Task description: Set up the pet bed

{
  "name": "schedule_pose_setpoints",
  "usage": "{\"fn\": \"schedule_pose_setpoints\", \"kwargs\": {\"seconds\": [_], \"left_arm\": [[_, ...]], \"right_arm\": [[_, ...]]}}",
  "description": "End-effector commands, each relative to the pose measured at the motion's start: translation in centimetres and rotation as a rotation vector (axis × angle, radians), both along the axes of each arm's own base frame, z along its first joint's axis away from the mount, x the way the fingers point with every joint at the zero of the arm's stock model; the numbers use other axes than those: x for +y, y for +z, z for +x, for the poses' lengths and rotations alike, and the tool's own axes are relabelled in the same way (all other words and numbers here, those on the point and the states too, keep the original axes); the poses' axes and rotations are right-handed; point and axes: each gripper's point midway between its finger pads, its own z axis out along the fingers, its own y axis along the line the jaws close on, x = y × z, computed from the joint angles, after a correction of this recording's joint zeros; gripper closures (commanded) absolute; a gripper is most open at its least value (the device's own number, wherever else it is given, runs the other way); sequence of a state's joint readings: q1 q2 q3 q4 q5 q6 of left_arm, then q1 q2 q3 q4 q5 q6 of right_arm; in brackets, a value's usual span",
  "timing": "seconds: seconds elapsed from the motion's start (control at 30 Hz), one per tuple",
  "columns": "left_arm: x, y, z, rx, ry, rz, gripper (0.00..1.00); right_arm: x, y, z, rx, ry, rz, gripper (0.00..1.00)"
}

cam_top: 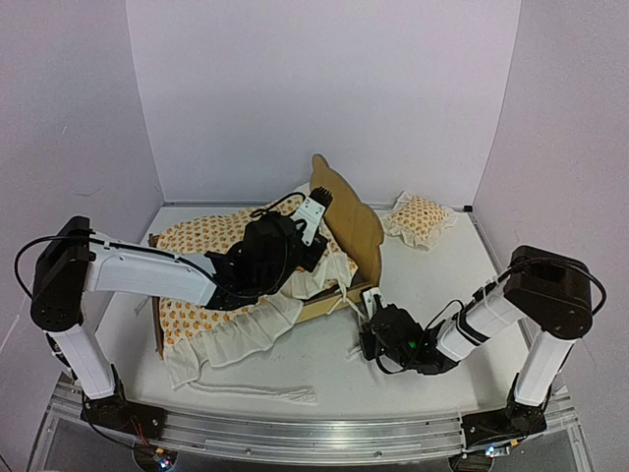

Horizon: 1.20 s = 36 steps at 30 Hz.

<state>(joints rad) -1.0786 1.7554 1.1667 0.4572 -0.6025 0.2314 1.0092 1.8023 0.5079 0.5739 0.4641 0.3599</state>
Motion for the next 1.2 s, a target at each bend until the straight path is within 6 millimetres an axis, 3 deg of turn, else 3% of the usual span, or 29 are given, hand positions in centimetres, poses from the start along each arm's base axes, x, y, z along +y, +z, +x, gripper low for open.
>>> {"fn": "schedule_pose_setpoints", "kwargs": {"seconds": [0.0,0.27,0.47,0.6,0.7,0.8,0.87,0.93,1.03,1.17], "left_arm": [[4.6,6.7,-0.7,-0.114,0.102,-0.183,1.00],[9.6,6.2,-4.2,-0.083,0.083,-0.274,1.00],[14.1,6.2,-5.7,-0.089,0.152,-0.312,1.00],[16.5,5.7,-6.5,-0.088,0.190,-0.327,1.00],[17.2,5.5,-7.2,-0.064,0.160,-0.345,1.00],[15.3,5.0,-9.2,-0.009,-0.008,-0.359,1.00],[11.9,4.3,-12.0,0.049,-0.271,-0.352,1.00],[7.5,2.6,-16.4,0.152,-0.575,-0.312,1.00],[2.9,-0.1,-21.6,0.311,-0.841,-0.260,1.00],[-3.0,-4.7,-27.0,0.507,-1.068,-0.159,1.00]], "right_arm": [[-5.3,-2.2,-0.4,0.024,-0.061,-0.263,1.00],[-7.1,-3.7,-1.6,0.108,-0.074,-0.247,1.00],[-9.8,-4.4,-2.2,0.135,-0.149,-0.248,1.00],[-9.7,-4.9,-2.3,0.166,-0.147,-0.233,1.00],[-9.3,-4.8,-2.1,0.171,-0.141,-0.217,1.00],[-8.3,-4.1,-1.6,0.165,-0.115,-0.192,1.00],[-7.6,-3.5,-1.2,0.163,-0.093,-0.168,1.00],[-6.6,-2.9,-0.9,0.167,-0.060,-0.140,1.00],[-5.6,-1.9,-0.6,0.188,-0.022,-0.100,1.00],[-5.5,-0.2,-0.4,0.211,0.002,-0.091,1.00]]}}
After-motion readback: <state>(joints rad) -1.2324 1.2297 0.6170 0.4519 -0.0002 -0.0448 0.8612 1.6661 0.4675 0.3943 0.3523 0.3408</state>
